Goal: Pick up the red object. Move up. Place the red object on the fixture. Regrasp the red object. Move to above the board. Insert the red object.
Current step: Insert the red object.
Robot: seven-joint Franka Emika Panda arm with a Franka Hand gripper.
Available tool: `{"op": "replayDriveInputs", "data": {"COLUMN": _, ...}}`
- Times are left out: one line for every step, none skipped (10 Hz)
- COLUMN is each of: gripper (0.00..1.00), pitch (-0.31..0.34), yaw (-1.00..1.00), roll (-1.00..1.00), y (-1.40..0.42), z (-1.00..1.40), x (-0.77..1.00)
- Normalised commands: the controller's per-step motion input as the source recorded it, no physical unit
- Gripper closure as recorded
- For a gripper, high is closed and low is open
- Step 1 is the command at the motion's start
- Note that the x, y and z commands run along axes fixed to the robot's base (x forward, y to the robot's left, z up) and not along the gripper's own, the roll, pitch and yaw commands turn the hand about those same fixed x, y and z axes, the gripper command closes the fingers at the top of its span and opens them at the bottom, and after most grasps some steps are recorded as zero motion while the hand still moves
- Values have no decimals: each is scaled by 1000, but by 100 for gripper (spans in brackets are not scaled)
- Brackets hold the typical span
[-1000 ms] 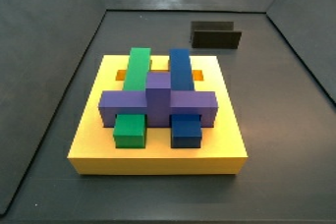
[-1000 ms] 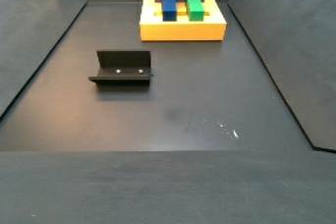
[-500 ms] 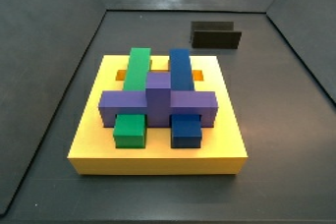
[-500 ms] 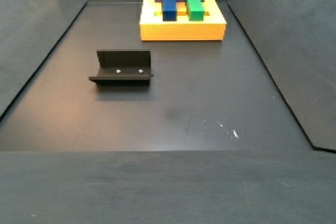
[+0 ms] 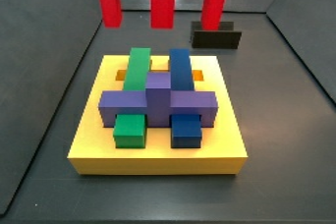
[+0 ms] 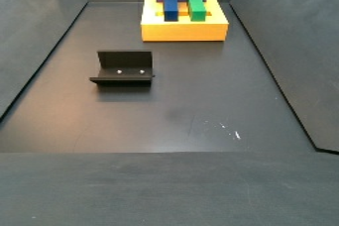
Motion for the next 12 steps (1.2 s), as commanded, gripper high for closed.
{"op": "replayDriveInputs", "data": {"gripper": 100, "pitch": -156, "yaw": 126, "roll": 129, "y": 191, "z": -749, "x": 134}}
{"op": "replayDriveInputs", "data": {"gripper": 100, "pitch": -124, "yaw": 134, "roll": 210, "y": 177, "z": -689, "x": 134}}
{"op": "replayDriveInputs", "data": {"gripper": 100, "pitch": -163, "yaw": 191, "roll": 204, "y": 94, "z": -686, "x": 0}}
{"op": "replayDriveInputs", "data": {"gripper": 100, "pitch": -169, "yaw": 203, "roll": 189, "y": 9, "z": -723, "x": 0}}
{"op": "replayDriveInputs", "data": {"gripper": 100, "pitch": -204, "yaw": 100, "roll": 107, "y": -60, "z": -683, "x": -66}}
{"op": "replayDriveInputs", "data": {"gripper": 100, "pitch": -106, "yaw": 0, "roll": 50, "y": -31, "z": -466, "x": -14}}
{"op": "replayDriveInputs", "data": {"gripper": 100, "pitch": -46, "yaw": -9, "roll": 0, "y": 0, "z": -306, "x": -71}}
{"op": "replayDriveInputs", "data": {"gripper": 100, "pitch": -4, "yaw": -40, "roll": 0, "y": 0, "z": -111, "x": -34}}
{"op": "replayDriveInputs", "data": {"gripper": 100, "pitch": 0, "yaw": -83, "roll": -81, "y": 0, "z": 0, "x": 0}}
{"op": "replayDriveInputs", "data": {"gripper": 100, "pitch": 0, "yaw": -126, "roll": -109, "y": 0, "z": 137, "x": 0}}
{"op": "replayDriveInputs", "data": {"gripper": 100, "pitch": 0, "yaw": -157, "roll": -80, "y": 0, "z": 220, "x": 0}}
{"op": "replayDriveInputs", "data": {"gripper": 100, "pitch": -40, "yaw": -157, "roll": -131, "y": 0, "z": 203, "x": -149}}
